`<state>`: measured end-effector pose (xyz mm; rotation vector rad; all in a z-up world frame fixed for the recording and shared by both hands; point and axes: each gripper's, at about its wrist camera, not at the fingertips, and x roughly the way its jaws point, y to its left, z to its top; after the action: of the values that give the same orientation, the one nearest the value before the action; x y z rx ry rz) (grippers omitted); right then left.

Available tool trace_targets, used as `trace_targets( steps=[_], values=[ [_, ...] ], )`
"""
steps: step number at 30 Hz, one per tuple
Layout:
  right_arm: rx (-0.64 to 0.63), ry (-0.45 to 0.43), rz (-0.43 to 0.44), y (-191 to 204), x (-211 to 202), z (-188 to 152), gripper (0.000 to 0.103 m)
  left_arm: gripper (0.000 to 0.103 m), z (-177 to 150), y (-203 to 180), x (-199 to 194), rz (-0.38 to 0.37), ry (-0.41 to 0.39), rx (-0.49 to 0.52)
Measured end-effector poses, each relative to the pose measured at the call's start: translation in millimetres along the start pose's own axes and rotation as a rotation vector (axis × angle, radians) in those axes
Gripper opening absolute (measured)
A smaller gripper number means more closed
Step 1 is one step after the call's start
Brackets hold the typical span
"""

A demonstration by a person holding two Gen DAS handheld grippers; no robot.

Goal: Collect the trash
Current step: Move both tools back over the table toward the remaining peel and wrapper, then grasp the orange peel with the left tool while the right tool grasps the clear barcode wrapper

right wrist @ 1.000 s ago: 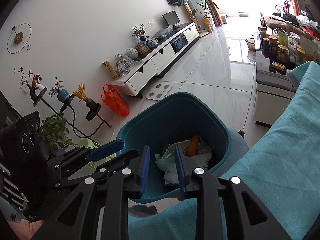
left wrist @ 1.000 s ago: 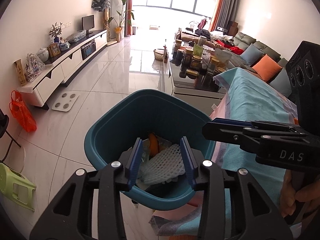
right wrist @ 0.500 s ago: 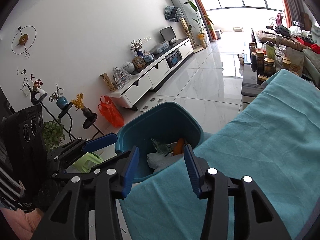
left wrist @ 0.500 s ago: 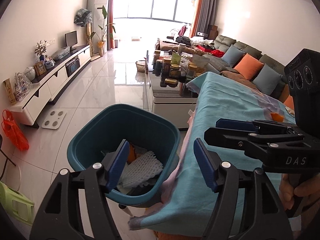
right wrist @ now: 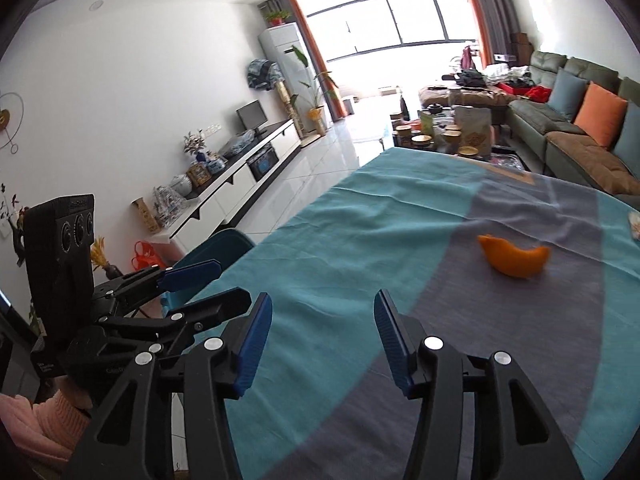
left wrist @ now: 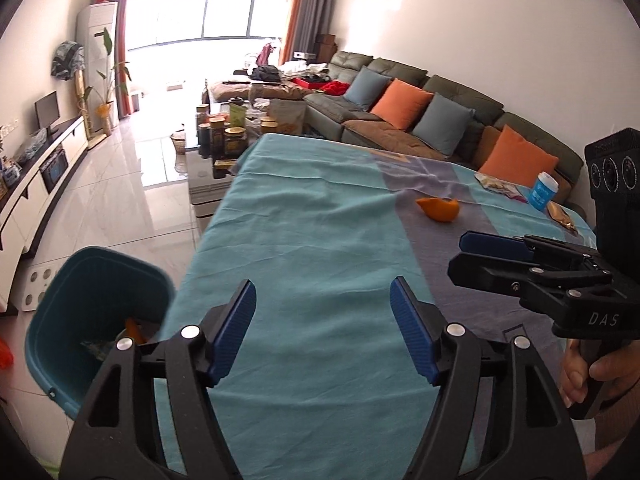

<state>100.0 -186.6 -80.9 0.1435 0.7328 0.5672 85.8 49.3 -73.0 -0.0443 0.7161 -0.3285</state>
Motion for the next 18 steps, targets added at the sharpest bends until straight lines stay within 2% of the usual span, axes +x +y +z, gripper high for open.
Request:
trace_targets(
  steps=[9,18],
  values=[
    [0.169,-0.088,-0.225,-90.0,-75.3,-30.4,0.051,0.066,30.9,-77.1,69.7,-0.108,0.078,0.098],
    [0.269,-0.151,-0.351,-153.2,-123.8,-47.7,0.051,0.061,64.5,-108.9,123.9,-0.143,0.138,0.080]
  ],
)
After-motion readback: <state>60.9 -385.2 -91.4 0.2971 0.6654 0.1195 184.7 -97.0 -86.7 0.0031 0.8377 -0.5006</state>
